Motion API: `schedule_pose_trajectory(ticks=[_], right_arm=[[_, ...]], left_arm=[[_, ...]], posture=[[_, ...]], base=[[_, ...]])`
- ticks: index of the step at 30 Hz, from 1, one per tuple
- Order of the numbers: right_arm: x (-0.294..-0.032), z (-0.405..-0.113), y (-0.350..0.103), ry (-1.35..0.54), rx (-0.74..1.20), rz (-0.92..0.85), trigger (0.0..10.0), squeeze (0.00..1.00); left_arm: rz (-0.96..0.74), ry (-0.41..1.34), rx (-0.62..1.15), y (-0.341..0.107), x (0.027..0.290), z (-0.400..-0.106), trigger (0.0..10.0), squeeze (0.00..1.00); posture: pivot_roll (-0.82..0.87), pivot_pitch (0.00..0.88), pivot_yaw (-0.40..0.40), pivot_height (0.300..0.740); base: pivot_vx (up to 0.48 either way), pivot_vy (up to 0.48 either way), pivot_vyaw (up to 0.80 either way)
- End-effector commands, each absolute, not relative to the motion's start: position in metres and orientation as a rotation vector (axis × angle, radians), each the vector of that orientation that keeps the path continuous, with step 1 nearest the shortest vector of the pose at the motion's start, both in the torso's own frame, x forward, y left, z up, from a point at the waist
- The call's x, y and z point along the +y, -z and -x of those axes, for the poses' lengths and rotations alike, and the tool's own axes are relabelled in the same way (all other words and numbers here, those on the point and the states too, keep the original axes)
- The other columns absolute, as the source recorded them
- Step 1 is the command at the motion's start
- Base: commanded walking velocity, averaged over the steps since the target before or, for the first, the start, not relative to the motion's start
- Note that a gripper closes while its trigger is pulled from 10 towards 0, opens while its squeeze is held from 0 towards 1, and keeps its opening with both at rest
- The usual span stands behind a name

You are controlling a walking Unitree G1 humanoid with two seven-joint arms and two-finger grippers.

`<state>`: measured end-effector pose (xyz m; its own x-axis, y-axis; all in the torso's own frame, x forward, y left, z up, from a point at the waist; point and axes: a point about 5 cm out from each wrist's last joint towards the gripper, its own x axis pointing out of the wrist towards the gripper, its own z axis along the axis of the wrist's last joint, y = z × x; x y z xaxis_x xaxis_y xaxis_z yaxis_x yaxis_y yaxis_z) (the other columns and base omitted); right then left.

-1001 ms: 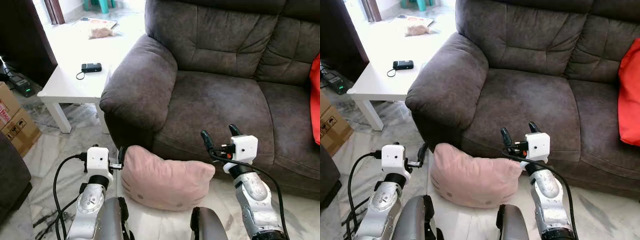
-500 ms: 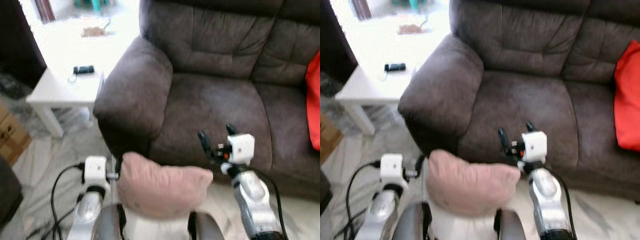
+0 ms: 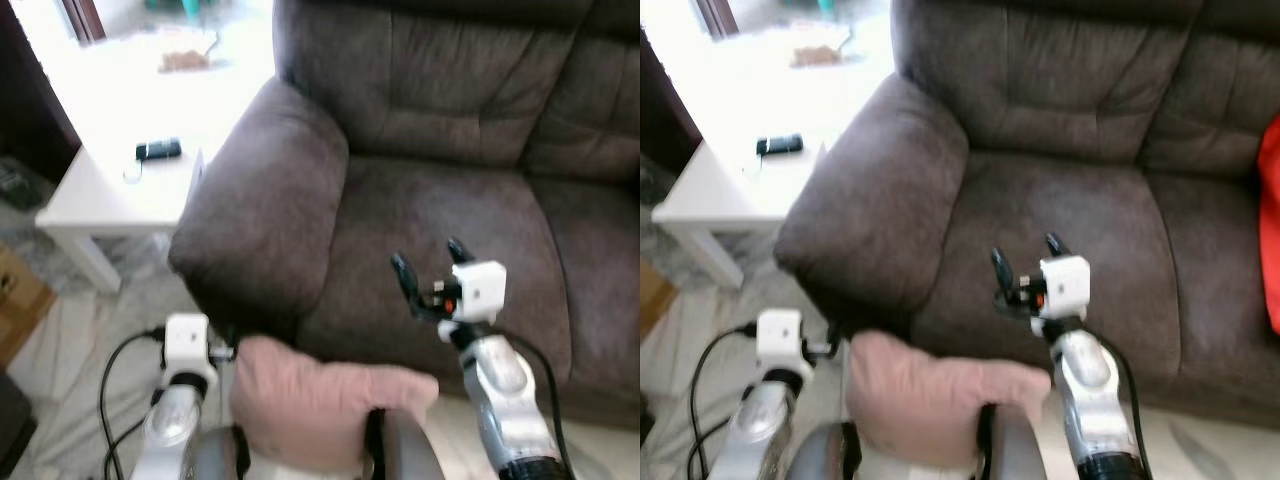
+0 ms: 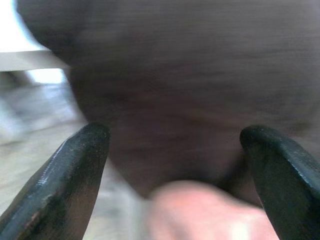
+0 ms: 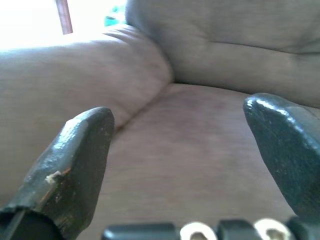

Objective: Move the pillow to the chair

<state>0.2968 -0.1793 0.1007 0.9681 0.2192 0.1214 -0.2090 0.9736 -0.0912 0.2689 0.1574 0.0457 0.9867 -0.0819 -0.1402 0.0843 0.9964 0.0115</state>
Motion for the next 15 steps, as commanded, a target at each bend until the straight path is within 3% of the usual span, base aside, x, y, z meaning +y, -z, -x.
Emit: schedule_pose_trajectory(ticks=[1,14,15], right_arm=[[-0.177,-0.296,-0.1,-0.219,-0.13,0.071,10.0,0.0],[-0.177,-0.298,-0.1,-0.221,-0.129,0.073,10.0,0.0],[-0.177,-0.298,-0.101,-0.222,-0.129,0.074,10.0,0.0]], left_arm=[[-0.001,0.128,0.251,-0.027,0.16,-0.261,10.0,0.0],[0.071,0.178,0.495,0.011,0.165,-0.245,10.0,0.0],[0.084,0.175,0.499,0.012,0.165,-0.246,10.0,0.13]], posture=[[-0.01,0.103,-0.049,0.564],[-0.01,0.107,-0.052,0.564],[-0.01,0.108,-0.052,0.564]], base=[[0.0,0.0,0.0],[0.0,0.0,0.0],[0.0,0.0,0.0]])
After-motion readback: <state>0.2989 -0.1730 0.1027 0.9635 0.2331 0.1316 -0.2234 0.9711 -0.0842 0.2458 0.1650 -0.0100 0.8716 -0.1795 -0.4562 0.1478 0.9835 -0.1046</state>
